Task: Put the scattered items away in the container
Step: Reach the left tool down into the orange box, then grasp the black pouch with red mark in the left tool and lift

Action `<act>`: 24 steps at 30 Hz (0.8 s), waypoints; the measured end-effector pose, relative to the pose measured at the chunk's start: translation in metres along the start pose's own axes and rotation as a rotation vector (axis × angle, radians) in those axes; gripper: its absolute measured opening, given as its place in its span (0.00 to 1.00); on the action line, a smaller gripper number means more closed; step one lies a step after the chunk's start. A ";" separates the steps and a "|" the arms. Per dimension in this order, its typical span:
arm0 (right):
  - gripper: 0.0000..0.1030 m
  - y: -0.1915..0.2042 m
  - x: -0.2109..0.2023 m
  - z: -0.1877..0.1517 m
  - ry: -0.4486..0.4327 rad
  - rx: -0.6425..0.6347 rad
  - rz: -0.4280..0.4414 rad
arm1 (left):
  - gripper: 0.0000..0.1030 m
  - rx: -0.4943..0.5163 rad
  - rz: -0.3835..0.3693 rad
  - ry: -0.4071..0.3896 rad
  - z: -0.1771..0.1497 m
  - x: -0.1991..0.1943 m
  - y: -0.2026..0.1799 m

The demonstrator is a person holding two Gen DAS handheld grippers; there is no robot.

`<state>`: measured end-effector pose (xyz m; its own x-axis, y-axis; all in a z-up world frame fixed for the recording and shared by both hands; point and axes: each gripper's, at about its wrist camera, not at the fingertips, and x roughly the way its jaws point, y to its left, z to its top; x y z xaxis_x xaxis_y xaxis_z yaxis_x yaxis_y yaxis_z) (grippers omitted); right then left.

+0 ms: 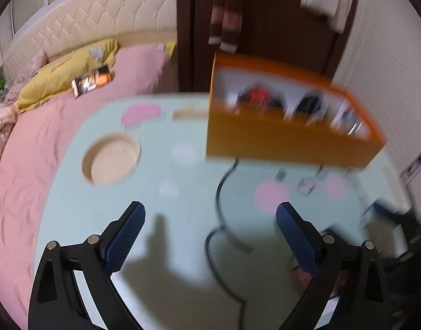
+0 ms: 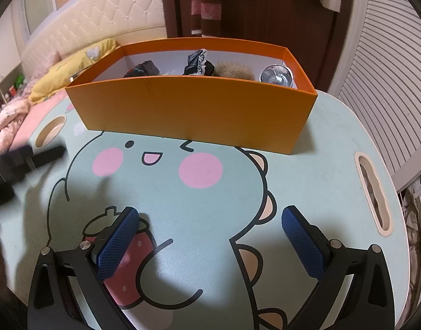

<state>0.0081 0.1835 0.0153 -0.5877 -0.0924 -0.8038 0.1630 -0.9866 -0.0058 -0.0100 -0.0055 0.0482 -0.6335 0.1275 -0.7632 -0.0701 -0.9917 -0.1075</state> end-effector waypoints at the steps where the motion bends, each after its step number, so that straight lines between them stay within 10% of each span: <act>1: 1.00 0.000 -0.001 0.000 0.000 0.000 0.000 | 0.93 0.021 -0.020 -0.016 0.015 -0.008 -0.004; 5: 1.00 0.001 -0.001 -0.001 -0.001 -0.002 0.004 | 0.92 0.036 -0.147 0.030 0.069 -0.007 -0.018; 11: 1.00 0.004 0.000 -0.002 -0.002 -0.006 0.008 | 0.51 -0.050 -0.239 0.304 0.117 0.059 -0.036; 24: 1.00 0.003 0.001 -0.005 -0.013 -0.013 0.043 | 0.51 -0.070 0.010 0.321 0.127 0.110 -0.051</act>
<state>0.0117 0.1812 0.0112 -0.5902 -0.1361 -0.7957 0.1987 -0.9799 0.0202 -0.1742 0.0571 0.0508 -0.3580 0.1264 -0.9251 -0.0049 -0.9910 -0.1335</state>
